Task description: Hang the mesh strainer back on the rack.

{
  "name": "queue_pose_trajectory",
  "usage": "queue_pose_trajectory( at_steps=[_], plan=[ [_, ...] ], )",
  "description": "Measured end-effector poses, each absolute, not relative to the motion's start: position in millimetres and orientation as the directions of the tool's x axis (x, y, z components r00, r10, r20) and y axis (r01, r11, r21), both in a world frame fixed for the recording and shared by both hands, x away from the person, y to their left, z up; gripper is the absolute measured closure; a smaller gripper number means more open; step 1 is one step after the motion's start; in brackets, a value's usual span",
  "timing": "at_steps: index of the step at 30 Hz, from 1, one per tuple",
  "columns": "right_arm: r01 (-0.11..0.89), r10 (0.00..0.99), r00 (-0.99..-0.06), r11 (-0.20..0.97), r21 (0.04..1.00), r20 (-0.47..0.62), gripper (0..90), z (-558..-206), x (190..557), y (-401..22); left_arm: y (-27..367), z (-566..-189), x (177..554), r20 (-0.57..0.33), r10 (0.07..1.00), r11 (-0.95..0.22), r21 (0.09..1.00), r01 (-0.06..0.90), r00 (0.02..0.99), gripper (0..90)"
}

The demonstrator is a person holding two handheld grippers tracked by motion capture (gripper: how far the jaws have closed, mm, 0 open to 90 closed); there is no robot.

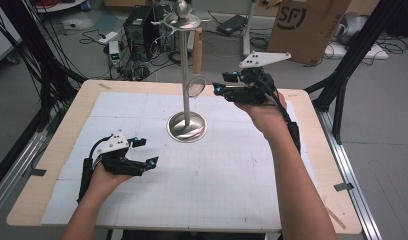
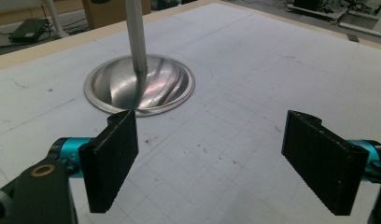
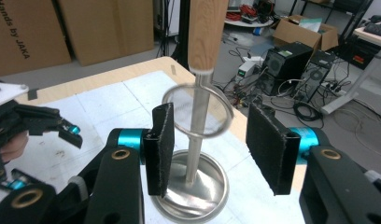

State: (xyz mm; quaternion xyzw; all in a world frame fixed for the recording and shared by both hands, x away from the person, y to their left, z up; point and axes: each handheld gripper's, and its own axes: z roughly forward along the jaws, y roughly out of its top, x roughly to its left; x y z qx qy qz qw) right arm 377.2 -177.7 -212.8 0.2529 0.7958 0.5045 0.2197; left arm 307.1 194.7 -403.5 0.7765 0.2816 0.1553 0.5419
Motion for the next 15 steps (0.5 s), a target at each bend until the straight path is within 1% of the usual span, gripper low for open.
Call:
queue_pose_trajectory(
  at_steps=[7, 15],
  plan=[
    [0.176, 0.611, -0.786, 0.37, 0.912, -0.096, 49.8, -224, 367, -189, 195, -403, 307, -0.061, 0.605, -0.253, 0.931, 0.264, 0.794, 19.2],
    [0.182, 0.601, -0.796, 0.353, 0.918, -0.073, 46.9, -238, 356, -199, 195, -402, 306, -0.059, 0.603, -0.25, 0.933, 0.259, 0.796, 19.2]
  ],
)
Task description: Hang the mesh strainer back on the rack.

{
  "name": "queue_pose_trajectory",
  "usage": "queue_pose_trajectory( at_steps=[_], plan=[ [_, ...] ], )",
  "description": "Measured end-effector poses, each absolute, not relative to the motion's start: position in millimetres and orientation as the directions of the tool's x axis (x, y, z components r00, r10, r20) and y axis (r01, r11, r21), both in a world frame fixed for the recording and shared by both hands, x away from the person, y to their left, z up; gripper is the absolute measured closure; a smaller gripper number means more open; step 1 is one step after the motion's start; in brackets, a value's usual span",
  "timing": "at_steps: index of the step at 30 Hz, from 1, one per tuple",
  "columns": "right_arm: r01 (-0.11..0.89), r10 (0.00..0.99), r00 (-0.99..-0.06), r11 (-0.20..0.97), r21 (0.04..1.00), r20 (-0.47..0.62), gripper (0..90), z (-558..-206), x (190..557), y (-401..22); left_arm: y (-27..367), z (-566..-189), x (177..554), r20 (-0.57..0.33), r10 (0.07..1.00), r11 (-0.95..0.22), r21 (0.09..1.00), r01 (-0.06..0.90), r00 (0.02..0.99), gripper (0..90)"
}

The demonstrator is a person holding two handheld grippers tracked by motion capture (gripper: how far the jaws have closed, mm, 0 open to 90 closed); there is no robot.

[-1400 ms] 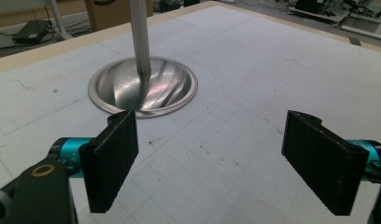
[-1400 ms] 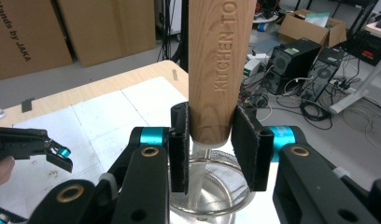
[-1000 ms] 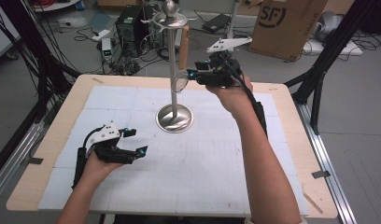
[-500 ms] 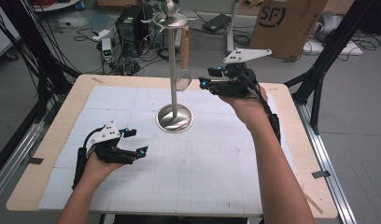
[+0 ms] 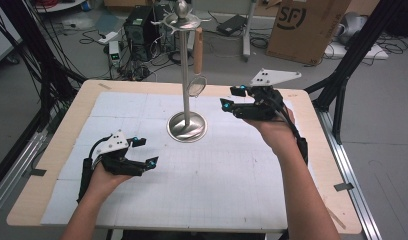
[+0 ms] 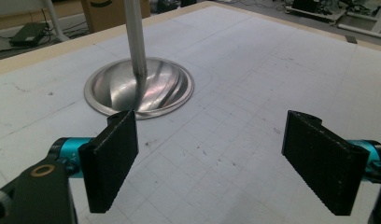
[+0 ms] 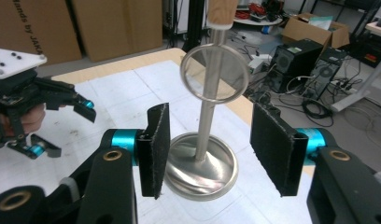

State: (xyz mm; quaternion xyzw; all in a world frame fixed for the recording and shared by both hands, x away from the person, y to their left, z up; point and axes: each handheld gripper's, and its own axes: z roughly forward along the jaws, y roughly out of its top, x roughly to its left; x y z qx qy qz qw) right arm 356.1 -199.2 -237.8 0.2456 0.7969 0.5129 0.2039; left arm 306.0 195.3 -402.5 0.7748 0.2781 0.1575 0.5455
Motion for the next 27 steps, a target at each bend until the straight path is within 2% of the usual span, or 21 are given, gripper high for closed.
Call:
queue_pose_trajectory(
  at_steps=[27],
  plan=[
    [0.25, 0.609, -0.793, 0.296, 0.922, 0.019, 36.5, -309, 329, -246, 193, -403, 307, -0.055, 0.585, -0.251, 0.936, 0.245, 0.809, 19.1]
  ],
)
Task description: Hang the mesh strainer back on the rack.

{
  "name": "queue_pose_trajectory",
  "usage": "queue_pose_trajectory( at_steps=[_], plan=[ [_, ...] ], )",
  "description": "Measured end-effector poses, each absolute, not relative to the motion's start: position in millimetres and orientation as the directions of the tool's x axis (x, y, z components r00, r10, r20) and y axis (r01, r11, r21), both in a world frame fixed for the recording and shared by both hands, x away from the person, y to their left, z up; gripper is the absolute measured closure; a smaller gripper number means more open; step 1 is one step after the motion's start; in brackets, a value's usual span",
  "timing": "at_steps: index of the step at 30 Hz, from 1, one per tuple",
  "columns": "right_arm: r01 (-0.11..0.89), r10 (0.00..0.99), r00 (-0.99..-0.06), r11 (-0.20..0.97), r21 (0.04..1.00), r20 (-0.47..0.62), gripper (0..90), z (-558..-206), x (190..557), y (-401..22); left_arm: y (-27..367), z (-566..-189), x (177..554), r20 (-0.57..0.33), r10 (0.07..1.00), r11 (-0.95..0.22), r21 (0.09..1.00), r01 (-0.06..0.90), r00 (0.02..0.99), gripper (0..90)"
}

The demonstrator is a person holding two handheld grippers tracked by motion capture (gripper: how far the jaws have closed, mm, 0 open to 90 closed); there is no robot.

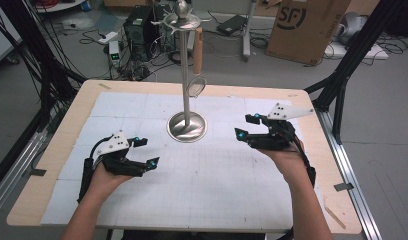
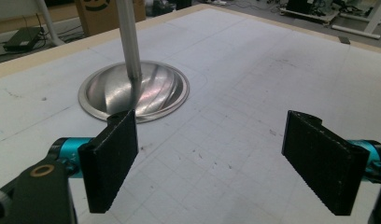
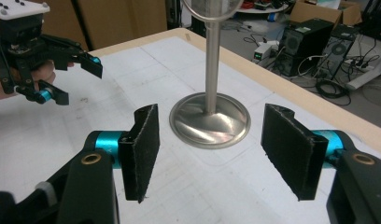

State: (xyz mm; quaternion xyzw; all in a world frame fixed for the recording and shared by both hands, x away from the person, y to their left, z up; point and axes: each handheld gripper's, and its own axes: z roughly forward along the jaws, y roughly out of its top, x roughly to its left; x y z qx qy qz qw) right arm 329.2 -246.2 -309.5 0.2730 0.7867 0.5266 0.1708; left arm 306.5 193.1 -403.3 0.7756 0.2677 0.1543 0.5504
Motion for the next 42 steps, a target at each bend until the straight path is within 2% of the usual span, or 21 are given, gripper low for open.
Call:
queue_pose_trajectory(
  at_steps=[15, 36, 42],
  plan=[
    [0.263, 0.608, -0.794, 0.311, 0.913, 0.022, 30.2, -345, 315, -251, 194, -402, 306, -0.063, 0.578, -0.237, 0.941, 0.242, 0.814, 19.1],
    [0.334, 0.605, -0.79, 0.291, 0.897, 0.098, 20.7, -389, 299, -259, 195, -404, 303, -0.063, 0.571, -0.241, 0.94, 0.24, 0.818, 18.8],
    [0.349, 0.606, -0.787, 0.288, 0.892, 0.112, 20.6, -395, 294, -261, 195, -403, 302, -0.068, 0.571, -0.231, 0.943, 0.239, 0.818, 18.8]
  ],
)
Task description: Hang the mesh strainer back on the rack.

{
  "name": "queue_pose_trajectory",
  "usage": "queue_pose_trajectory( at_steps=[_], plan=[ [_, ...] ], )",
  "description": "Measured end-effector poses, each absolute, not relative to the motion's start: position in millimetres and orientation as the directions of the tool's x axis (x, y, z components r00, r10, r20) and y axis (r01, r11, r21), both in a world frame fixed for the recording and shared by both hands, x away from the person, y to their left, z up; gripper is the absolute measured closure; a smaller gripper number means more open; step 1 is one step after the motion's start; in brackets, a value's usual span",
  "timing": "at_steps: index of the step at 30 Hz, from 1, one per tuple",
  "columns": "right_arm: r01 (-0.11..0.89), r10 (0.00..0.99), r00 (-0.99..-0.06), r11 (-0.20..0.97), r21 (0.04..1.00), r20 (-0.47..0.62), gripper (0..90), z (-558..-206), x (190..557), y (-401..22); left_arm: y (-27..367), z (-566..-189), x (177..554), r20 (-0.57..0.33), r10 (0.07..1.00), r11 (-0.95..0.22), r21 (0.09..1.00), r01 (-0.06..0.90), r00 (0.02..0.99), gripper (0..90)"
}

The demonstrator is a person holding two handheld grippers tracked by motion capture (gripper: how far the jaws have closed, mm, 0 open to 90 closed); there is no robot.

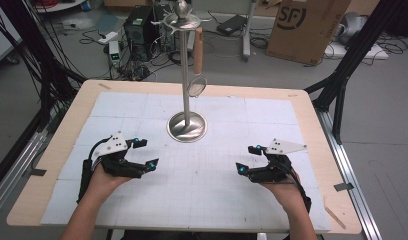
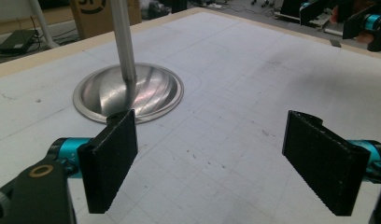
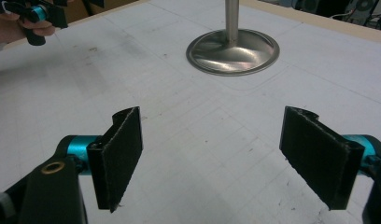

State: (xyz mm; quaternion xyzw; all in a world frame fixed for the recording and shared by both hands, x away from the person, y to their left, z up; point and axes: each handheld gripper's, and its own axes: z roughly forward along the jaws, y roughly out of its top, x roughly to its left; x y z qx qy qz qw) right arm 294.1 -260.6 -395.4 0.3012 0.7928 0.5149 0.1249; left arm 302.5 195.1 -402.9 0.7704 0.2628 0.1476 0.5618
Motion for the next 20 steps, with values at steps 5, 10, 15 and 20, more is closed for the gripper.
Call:
queue_pose_trajectory(
  at_steps=[5, 10, 15, 20],
  plan=[
    [0.347, 0.604, -0.789, 0.286, 0.893, 0.113, 20.6, -395.9, 294.1, -260.5, 196.1, -402.8, 303.0, -0.067, 0.574, -0.234, 0.942, 0.241, 0.816, 18.8],
    [0.352, 0.606, -0.787, 0.288, 0.891, 0.115, 20.6, -396.4, 294.3, -260.2, 195.7, -403.2, 303.1, -0.067, 0.575, -0.236, 0.941, 0.243, 0.816, 18.8],
    [0.349, 0.603, -0.79, 0.291, 0.891, 0.112, 20.6, -396.7, 294.4, -258.9, 196.1, -402.9, 303.1, -0.065, 0.575, -0.236, 0.941, 0.241, 0.816, 18.8],
    [0.349, 0.602, -0.791, 0.294, 0.89, 0.112, 20.6, -397.1, 294.5, -257.7, 196.5, -402.6, 303.0, -0.067, 0.573, -0.233, 0.942, 0.241, 0.816, 18.8]
  ],
)
